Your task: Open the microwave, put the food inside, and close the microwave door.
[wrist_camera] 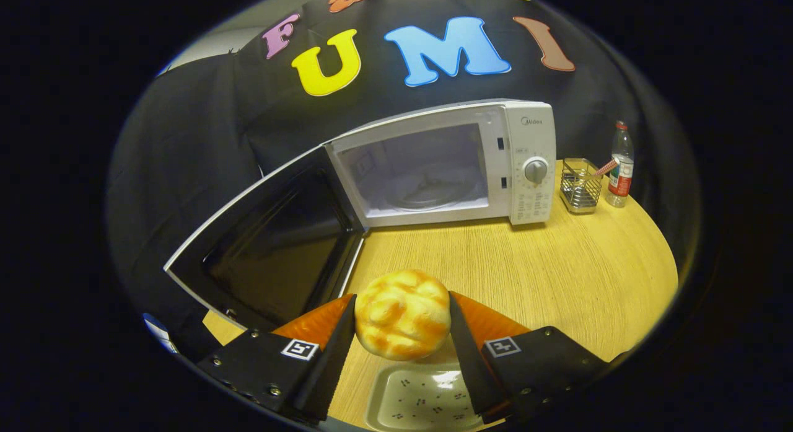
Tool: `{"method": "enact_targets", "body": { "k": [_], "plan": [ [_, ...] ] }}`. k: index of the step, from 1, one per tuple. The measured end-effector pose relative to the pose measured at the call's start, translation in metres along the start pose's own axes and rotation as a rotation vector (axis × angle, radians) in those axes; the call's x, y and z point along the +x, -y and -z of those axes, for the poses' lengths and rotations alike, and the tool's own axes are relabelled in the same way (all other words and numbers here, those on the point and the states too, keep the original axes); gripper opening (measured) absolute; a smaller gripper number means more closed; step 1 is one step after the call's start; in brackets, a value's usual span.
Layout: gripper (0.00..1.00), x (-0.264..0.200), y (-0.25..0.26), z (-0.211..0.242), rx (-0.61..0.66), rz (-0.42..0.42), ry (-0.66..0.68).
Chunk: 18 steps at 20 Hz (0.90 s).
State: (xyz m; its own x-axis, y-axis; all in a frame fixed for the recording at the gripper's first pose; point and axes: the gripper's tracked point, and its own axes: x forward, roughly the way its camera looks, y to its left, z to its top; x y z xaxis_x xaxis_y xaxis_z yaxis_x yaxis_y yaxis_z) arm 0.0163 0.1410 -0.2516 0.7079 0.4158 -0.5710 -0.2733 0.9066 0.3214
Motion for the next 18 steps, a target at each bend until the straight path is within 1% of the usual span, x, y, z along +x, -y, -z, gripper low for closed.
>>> {"method": "enact_targets", "body": {
  "k": [3,10,18],
  "plan": [
    [0.82,0.019,-0.004,-0.022,0.035,-0.016,0.04],
    [0.82,0.059,-0.011,-0.065,0.069,-0.043,0.133],
    [0.82,0.117,-0.003,-0.09,0.142,-0.038,0.211]
  ]
}}
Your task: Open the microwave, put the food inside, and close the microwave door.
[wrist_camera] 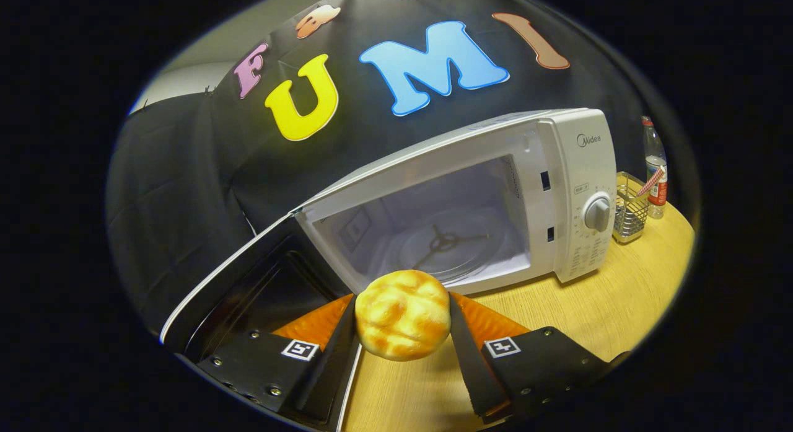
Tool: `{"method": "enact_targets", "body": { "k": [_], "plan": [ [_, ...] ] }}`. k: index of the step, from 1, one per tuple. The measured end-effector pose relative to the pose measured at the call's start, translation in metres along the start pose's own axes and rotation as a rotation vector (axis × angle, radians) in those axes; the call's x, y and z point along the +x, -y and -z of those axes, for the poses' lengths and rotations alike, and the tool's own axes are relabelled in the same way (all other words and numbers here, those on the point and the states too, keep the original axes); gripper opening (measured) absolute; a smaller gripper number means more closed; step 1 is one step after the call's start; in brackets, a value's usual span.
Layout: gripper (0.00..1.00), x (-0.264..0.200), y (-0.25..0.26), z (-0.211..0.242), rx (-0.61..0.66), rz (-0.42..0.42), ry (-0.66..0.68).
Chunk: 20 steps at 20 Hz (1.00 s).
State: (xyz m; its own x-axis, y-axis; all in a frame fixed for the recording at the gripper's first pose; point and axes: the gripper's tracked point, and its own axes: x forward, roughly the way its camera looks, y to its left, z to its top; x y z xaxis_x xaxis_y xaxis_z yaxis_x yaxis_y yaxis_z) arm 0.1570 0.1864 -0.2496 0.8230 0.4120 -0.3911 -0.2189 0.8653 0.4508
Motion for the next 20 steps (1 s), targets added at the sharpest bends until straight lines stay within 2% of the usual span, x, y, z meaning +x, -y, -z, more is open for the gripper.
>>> {"method": "enact_targets", "body": {
  "k": [10,20],
  "plan": [
    [0.82,0.074,0.018,-0.027,0.118,0.043,0.127],
    [0.84,0.128,0.041,-0.021,0.155,0.134,0.154]
  ]
}}
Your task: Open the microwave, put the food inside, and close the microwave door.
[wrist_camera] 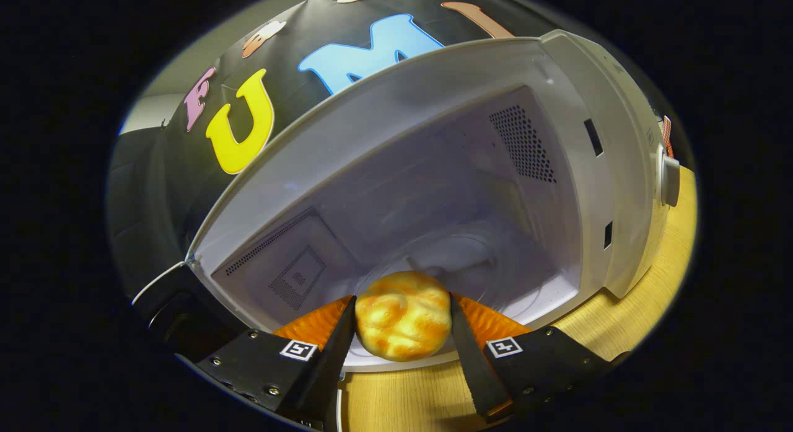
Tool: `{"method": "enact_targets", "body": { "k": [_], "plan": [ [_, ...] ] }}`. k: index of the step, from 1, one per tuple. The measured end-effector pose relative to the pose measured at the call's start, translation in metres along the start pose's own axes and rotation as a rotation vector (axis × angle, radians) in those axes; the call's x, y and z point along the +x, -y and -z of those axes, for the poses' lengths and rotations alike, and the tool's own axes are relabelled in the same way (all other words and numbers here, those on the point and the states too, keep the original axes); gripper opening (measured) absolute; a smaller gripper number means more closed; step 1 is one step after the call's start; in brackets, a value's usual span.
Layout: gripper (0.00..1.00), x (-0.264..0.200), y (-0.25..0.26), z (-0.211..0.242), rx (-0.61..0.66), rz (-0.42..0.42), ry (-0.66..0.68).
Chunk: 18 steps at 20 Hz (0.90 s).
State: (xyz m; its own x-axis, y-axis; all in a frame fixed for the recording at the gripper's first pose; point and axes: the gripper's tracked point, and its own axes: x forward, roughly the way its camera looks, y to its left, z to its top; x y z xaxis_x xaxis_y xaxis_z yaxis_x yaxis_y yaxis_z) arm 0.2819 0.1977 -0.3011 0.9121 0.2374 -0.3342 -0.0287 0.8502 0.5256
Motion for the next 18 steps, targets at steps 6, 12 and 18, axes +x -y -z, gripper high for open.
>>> {"method": "enact_targets", "body": {
  "k": [6,12,18],
  "plan": [
    [0.88,0.015,0.011,0.001,0.004,0.061,0.018],
    [0.9,0.002,0.01,-0.009,-0.026,0.049,0.019],
    [0.9,-0.055,-0.006,-0.031,-0.172,-0.019,0.026]
  ]
}}
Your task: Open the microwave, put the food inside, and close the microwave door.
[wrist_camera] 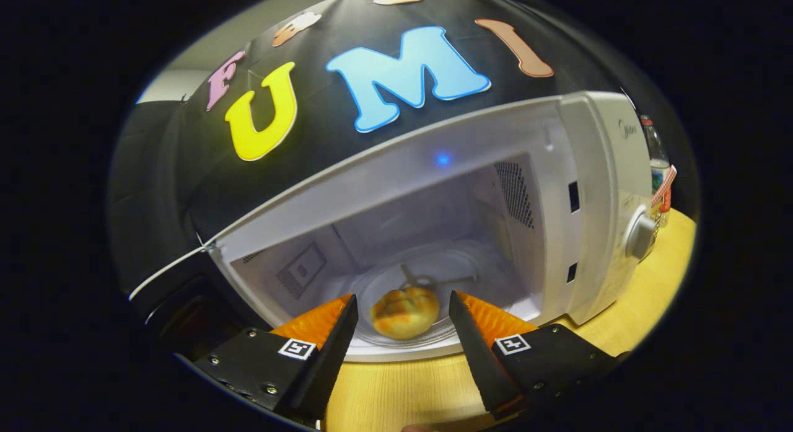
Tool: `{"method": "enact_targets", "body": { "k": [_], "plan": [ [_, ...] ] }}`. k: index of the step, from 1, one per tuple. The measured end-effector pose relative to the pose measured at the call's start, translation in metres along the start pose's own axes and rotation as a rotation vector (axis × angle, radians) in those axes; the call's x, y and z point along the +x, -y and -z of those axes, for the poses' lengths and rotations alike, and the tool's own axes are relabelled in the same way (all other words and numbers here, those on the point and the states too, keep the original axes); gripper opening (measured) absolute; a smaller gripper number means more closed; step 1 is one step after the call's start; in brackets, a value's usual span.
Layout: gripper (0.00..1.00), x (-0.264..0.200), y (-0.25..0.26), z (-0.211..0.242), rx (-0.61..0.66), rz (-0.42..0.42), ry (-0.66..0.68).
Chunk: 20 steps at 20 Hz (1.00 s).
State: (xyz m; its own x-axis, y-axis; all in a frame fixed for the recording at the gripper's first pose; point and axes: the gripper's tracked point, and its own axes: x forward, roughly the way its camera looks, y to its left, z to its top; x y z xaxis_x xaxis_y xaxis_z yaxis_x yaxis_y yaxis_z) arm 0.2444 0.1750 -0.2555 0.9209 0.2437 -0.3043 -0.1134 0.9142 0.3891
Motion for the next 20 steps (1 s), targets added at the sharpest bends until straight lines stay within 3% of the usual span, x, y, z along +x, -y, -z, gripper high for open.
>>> {"method": "enact_targets", "body": {
  "k": [10,20],
  "plan": [
    [0.9,-0.131,-0.02,-0.059,-0.18,-0.041,0.128],
    [0.9,-0.23,-0.039,-0.072,-0.291,-0.072,0.203]
  ]
}}
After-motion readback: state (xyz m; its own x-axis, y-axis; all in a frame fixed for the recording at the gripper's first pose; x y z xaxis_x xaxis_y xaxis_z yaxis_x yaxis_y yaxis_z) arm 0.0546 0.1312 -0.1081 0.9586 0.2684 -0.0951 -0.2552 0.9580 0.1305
